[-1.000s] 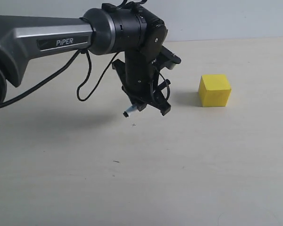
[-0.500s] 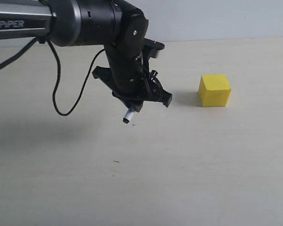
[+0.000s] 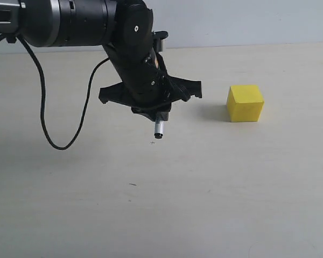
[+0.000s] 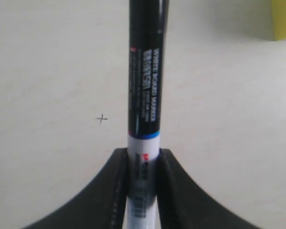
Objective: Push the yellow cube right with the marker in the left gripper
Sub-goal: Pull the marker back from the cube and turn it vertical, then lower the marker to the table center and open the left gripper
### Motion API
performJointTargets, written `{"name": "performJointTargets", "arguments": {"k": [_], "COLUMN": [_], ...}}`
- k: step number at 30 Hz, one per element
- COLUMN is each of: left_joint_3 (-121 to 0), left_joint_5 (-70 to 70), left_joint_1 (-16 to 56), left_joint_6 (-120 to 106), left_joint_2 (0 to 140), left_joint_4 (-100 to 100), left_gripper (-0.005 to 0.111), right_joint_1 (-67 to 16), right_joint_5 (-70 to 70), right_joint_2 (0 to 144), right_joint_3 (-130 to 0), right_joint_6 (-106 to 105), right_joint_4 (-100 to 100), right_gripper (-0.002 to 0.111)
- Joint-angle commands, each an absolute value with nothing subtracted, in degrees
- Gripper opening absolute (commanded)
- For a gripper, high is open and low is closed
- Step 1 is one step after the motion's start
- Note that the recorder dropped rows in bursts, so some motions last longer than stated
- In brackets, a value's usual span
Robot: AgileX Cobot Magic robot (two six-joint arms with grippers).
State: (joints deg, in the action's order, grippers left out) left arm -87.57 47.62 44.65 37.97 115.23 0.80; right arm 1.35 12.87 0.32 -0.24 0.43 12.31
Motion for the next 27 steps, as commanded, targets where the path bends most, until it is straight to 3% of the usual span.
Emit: {"name": "performJointTargets", "arguments": {"k": [1,27], "left_joint_3": [-87.28,-87.28], "left_joint_5": [47.72,51.4], "left_joint_1": [44.55,41.67], "left_joint_6": [43.34,40.66], "left_joint_2": [114.58,119.31], "left_joint_4": [0.0,-3.97], "left_gripper": [0.0,0.0], "right_joint_1": [1.35,1.35], "right_joint_5": [12.53,12.53], "right_joint_2": [0.27,0.27], "right_joint_3": [0.0,0.0], "right_joint_6": [0.0,0.0], "right_joint_4": [12.28,12.28], "right_gripper": [0.0,0.0]}}
